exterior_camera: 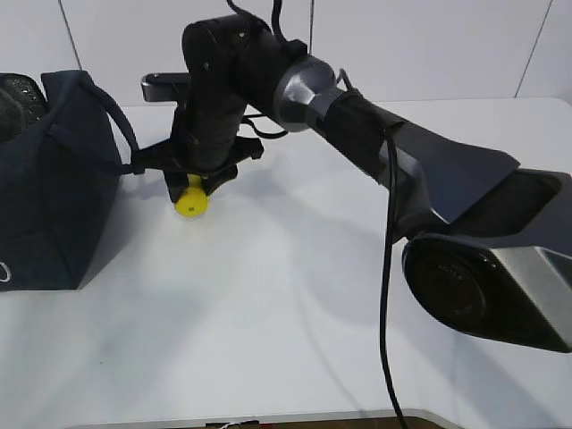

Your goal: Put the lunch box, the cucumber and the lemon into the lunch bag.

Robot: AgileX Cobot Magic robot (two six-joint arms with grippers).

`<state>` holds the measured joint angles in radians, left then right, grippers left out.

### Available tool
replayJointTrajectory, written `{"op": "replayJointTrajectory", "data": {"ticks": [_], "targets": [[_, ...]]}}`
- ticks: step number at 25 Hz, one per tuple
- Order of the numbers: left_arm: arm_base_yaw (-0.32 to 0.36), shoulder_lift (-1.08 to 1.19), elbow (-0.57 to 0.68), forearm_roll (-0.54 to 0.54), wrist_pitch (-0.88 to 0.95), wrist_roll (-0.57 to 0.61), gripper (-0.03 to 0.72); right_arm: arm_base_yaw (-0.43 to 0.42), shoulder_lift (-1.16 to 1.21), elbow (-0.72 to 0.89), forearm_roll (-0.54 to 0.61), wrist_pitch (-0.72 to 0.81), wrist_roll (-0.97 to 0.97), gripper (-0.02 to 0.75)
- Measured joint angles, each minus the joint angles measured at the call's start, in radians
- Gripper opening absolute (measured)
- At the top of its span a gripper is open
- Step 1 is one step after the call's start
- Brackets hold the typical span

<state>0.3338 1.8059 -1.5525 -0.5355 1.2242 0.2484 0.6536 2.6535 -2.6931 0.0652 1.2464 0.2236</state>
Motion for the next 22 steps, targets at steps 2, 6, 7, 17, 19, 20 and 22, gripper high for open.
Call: {"op": "replayJointTrajectory", "data": {"ticks": [2,6,7,17,19,20,22], "targets": [[0.000,0.000,0.000,0.000,0.000,0.000,-0.001,0.000,0.000,-0.062,0.000,0.002,0.000,0.340],[0.000,0.000,0.000,0.000,0.000,0.000,-0.001,0.000,0.000,-0.198,0.000,0.006,0.000,0.340],[0.000,0.000,0.000,0.000,0.000,0.000,-0.001,0.000,0.000,-0.220,0.000,0.006,0.000,0.340],[0.000,0.000,0.000,-0.093,0.000,0.022,-0.001,0.000,-0.008,-0.242,0.271,0.013,0.000,0.337],[0.000,0.000,0.000,-0.111,0.000,0.030,-0.001,0.000,-0.009,-0.242,0.328,0.010,0.000,0.337],[0.000,0.000,0.000,-0.119,0.000,0.035,-0.001,0.000,-0.009,-0.242,0.357,-0.001,0.000,0.337],[0.000,0.000,0.000,-0.126,0.000,0.041,-0.001,0.000,-0.009,-0.242,0.418,-0.030,0.000,0.337]]}}
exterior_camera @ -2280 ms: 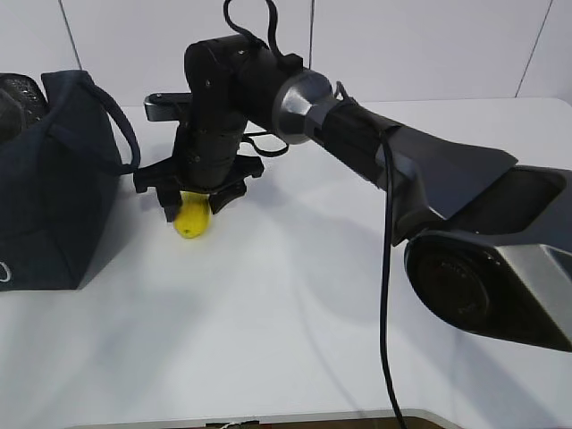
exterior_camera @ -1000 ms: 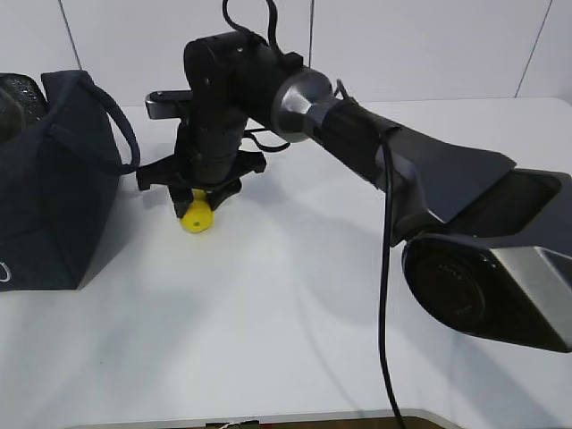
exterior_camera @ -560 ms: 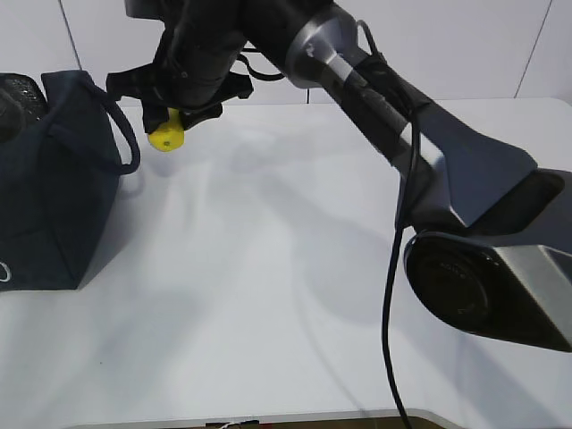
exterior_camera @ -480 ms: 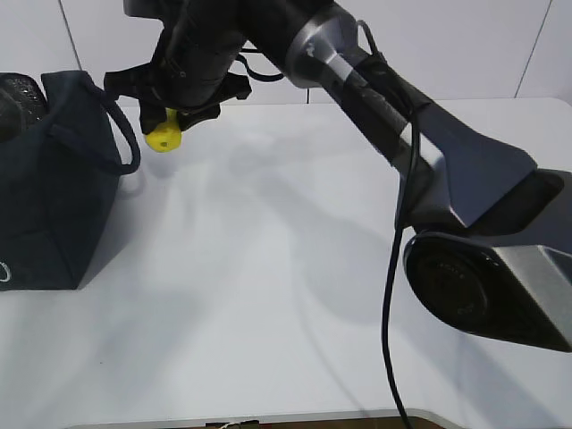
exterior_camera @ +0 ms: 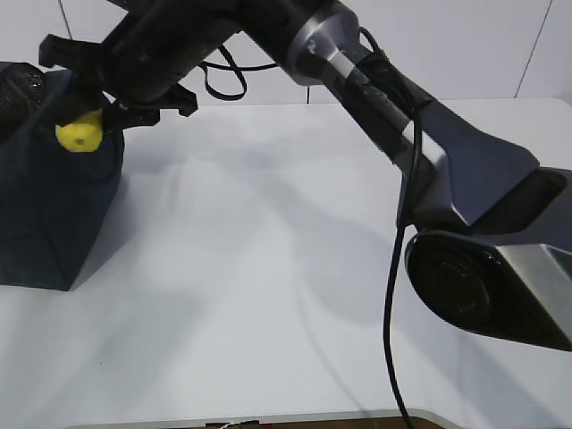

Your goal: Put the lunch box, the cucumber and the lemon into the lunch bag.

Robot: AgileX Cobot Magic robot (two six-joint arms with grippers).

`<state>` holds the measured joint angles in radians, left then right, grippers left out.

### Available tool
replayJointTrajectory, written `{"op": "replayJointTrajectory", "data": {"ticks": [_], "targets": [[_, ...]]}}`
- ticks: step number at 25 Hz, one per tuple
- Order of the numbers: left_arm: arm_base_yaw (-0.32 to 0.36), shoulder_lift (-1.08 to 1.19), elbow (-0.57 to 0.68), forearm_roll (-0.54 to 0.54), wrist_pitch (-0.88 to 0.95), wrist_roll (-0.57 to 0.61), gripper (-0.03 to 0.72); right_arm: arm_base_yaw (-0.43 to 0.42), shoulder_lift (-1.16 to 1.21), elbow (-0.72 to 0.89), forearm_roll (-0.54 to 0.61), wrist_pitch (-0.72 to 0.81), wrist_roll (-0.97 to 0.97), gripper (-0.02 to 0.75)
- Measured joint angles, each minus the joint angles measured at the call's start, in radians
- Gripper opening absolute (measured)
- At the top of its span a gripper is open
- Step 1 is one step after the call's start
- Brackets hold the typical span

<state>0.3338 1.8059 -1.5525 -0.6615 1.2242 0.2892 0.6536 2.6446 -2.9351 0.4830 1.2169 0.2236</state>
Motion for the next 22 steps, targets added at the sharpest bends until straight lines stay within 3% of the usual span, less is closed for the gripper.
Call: {"op": "replayJointTrajectory", "data": {"ticks": [13,22], "targets": [[0.000,0.000,0.000,-0.009,0.000,0.004,-0.001,0.000,-0.003,0.000,0.288,-0.196,-0.109,0.335],[-0.032,0.000,0.000,-0.115,0.000,0.012,-0.001,0.000,0.017,0.000,0.288,-0.287,-0.150,0.335]]}}
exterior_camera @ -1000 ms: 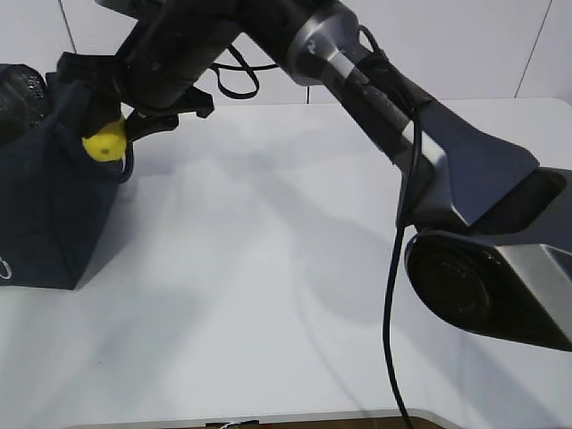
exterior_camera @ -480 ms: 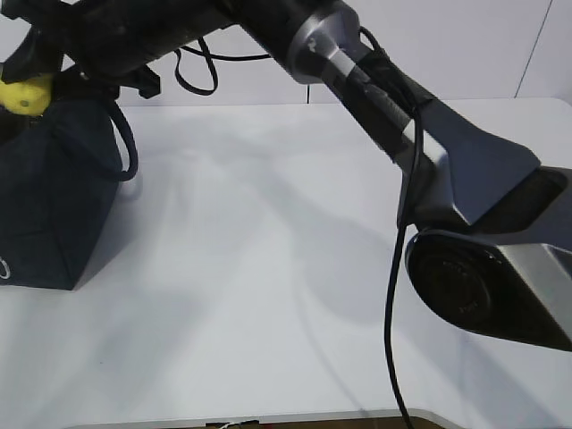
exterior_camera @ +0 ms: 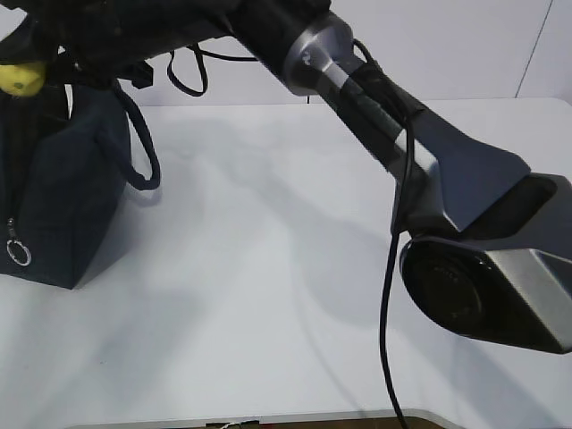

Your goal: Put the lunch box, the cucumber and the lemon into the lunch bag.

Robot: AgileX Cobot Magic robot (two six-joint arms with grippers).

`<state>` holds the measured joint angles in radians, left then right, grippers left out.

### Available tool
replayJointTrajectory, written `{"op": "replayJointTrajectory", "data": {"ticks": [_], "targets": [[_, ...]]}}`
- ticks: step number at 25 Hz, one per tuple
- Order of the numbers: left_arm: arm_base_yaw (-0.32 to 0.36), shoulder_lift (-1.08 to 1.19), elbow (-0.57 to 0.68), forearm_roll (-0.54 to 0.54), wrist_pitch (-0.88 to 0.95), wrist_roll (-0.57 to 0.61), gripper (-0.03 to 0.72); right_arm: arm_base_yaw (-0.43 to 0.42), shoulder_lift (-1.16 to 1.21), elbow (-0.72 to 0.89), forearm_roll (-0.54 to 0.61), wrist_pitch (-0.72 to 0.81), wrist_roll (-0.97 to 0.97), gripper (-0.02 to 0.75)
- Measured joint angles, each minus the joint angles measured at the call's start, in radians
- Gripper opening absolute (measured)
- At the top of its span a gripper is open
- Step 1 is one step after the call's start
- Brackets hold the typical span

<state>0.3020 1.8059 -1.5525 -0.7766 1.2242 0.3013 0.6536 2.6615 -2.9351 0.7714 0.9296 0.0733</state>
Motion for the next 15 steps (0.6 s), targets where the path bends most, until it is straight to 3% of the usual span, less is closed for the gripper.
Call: {"op": "replayJointTrajectory", "data": {"ticks": [10,15], "targets": [[-0.026,0.000,0.000,-0.017,0.000,0.010,-0.001,0.000,0.030,0.000,-0.132,-0.015,0.000,0.350],[-0.026,0.000,0.000,-0.017,0.000,0.010,-0.001,0.000,0.030,0.000,-0.174,-0.001,0.000,0.460]]}}
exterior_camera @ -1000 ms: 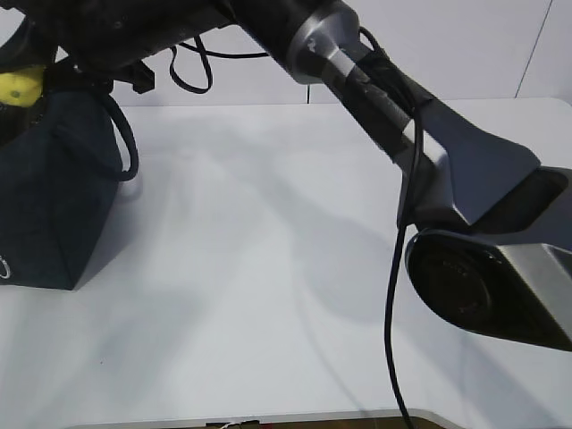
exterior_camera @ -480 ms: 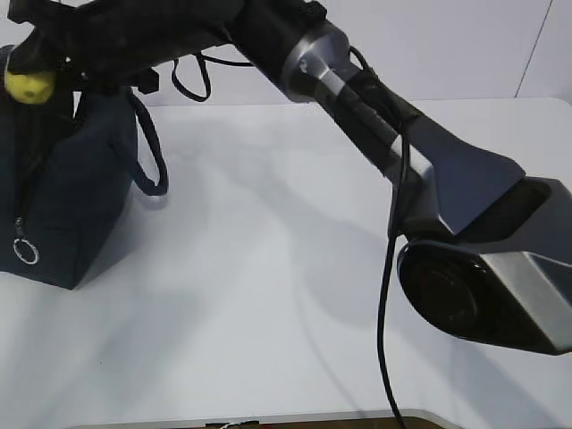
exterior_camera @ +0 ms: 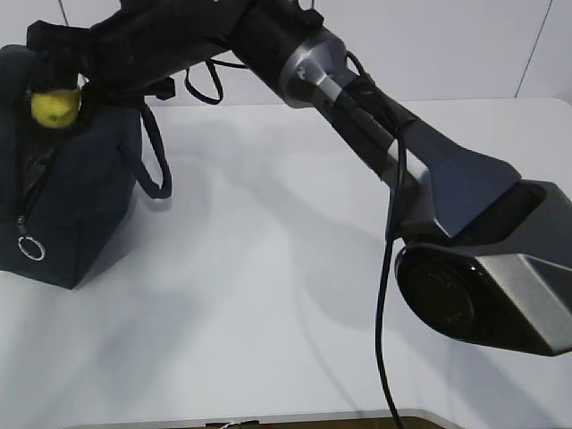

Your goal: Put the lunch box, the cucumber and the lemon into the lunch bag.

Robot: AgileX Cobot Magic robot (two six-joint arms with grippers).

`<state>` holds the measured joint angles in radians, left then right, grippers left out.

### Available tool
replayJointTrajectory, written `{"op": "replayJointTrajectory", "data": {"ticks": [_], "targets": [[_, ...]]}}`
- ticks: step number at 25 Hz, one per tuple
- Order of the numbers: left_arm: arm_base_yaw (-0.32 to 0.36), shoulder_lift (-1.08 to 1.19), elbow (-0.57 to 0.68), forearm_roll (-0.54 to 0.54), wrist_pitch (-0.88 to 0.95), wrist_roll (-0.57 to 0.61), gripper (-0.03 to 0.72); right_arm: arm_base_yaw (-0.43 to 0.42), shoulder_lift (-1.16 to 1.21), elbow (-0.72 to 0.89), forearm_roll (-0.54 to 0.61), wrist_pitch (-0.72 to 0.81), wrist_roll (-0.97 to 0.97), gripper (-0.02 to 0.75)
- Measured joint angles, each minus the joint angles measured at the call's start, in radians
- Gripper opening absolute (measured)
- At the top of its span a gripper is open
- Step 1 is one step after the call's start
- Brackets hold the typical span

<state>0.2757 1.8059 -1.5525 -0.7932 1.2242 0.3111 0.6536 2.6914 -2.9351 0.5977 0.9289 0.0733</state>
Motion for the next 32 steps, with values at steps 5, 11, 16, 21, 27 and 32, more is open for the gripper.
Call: {"op": "replayJointTrajectory", "data": {"ticks": [5,11,16,21,27,32], "targets": [[0.000,0.000,0.000,0.000,0.000,0.001,-0.001,0.000,0.000,0.000,-0.005,0.030,0.000,0.562],[0.000,0.000,0.000,0.000,0.000,0.001,-0.001,-0.008,-0.005,0.000,-0.007,0.047,-0.023,0.562],[0.000,0.000,0.000,0.004,0.000,0.001,-0.001,-0.021,-0.045,0.000,-0.087,0.119,-0.056,0.518],[0.000,0.000,0.000,0.027,0.000,0.001,-0.002,-0.024,-0.074,0.000,-0.156,0.190,-0.065,0.488],[0.000,0.000,0.000,0.034,0.000,0.001,-0.002,-0.024,-0.077,0.000,-0.229,0.257,-0.073,0.481],[0.000,0.000,0.000,0.034,0.000,0.001,-0.002,-0.024,-0.075,0.000,-0.233,0.251,-0.073,0.481]]}}
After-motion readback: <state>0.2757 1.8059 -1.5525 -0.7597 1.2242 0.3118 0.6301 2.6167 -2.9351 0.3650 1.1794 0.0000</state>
